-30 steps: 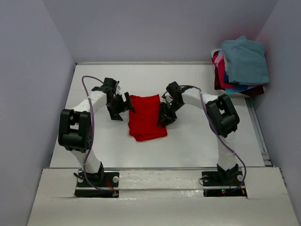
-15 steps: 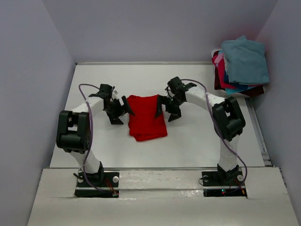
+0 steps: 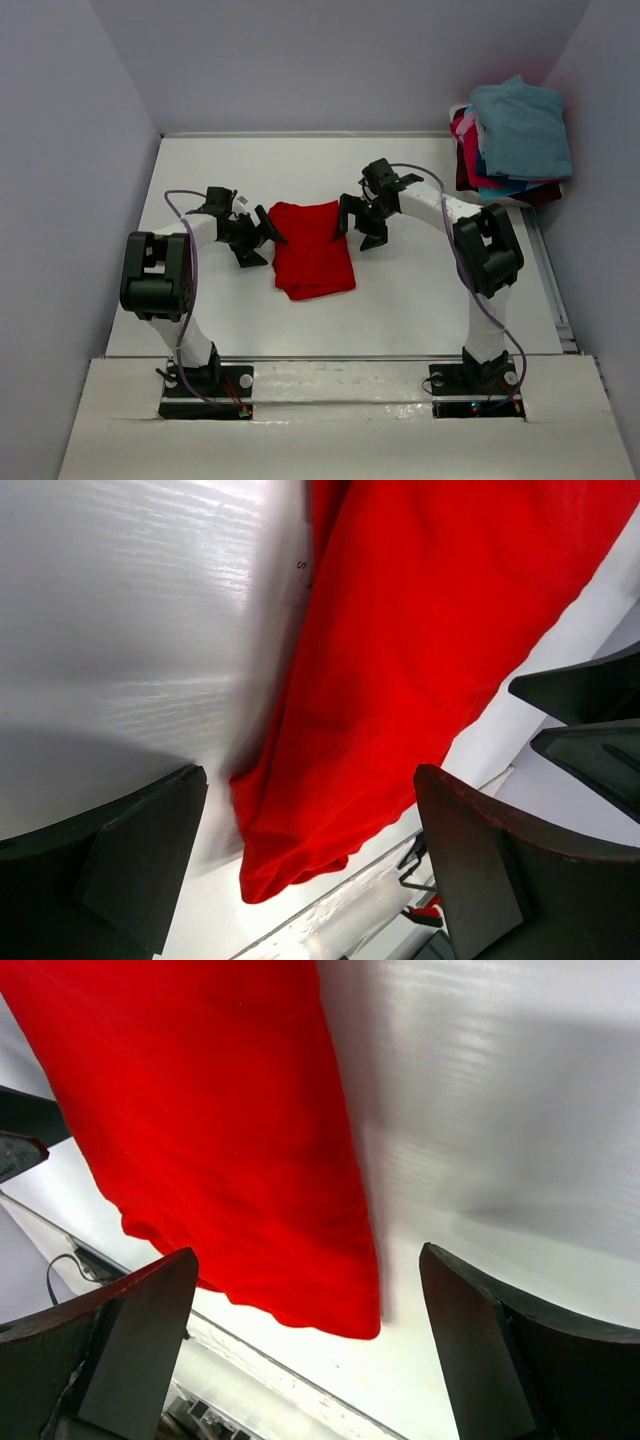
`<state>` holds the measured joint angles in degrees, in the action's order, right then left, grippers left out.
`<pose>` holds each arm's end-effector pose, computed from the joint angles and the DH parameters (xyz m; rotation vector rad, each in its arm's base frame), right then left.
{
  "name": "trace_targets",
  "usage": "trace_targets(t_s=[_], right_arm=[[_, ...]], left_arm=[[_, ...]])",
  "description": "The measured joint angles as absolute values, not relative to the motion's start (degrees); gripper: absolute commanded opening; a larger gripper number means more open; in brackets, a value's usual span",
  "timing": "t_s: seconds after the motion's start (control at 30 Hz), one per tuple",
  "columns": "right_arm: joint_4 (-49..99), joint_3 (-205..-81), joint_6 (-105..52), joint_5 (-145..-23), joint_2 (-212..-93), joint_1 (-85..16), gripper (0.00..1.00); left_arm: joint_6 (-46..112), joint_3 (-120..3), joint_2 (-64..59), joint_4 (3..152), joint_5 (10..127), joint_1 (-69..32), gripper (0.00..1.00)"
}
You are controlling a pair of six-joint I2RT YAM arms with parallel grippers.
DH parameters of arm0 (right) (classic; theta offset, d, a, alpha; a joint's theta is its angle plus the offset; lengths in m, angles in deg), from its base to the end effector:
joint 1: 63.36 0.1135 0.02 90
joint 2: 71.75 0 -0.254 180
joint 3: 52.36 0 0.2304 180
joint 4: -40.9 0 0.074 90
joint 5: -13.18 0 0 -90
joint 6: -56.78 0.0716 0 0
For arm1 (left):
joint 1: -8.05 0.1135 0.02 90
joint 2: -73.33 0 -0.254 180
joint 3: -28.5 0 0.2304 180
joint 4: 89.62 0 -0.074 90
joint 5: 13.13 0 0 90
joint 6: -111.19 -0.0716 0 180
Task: Fold and stack the t-shirts
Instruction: Fold the tshirt
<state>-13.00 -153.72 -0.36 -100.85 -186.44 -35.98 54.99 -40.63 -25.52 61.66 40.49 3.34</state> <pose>0.3455 0.2118 0.1626 0.0145 2.8970 0.8253 0.3235 -0.0693 0.1381 -0.4248 2.6111 -1.0626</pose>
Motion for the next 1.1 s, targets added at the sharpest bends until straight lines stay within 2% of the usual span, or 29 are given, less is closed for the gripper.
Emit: trace_targets(t_s=[0.03, 0.1, 0.27, 0.37, 0.57, 1.1], right_arm=[[-12.5, -153.72, -0.1, -101.18, -186.6, -36.03, 0.82], [-12.0, -154.02, 0.65, -102.21, -187.01, -36.03, 0.72], [-11.26, -158.99, 2.22, -105.16, -190.77, -36.03, 0.31], [-11.21, -160.91, 2.87, -106.42, -192.17, -36.03, 0.21], [-11.69, -163.25, 3.03, -108.44, -192.21, -36.03, 0.16], [-11.47, -161.08, 2.52, -113.0, -198.29, -36.03, 0.12]], left_arm=[[55.12, -40.63, -25.63, 61.94, 40.32, 3.34, 0.99], [55.32, -40.63, -25.96, 62.64, 39.75, 3.64, 0.99], [55.85, -40.63, -26.39, 63.54, 38.85, 3.66, 0.99], [55.85, -40.63, -26.52, 63.76, 38.57, 4.04, 0.99], [56.3, -40.63, -27.14, 64.35, 37.48, 4.56, 0.99], [57.07, -41.7, -28.32, 63.95, 37.11, 4.8, 0.99]])
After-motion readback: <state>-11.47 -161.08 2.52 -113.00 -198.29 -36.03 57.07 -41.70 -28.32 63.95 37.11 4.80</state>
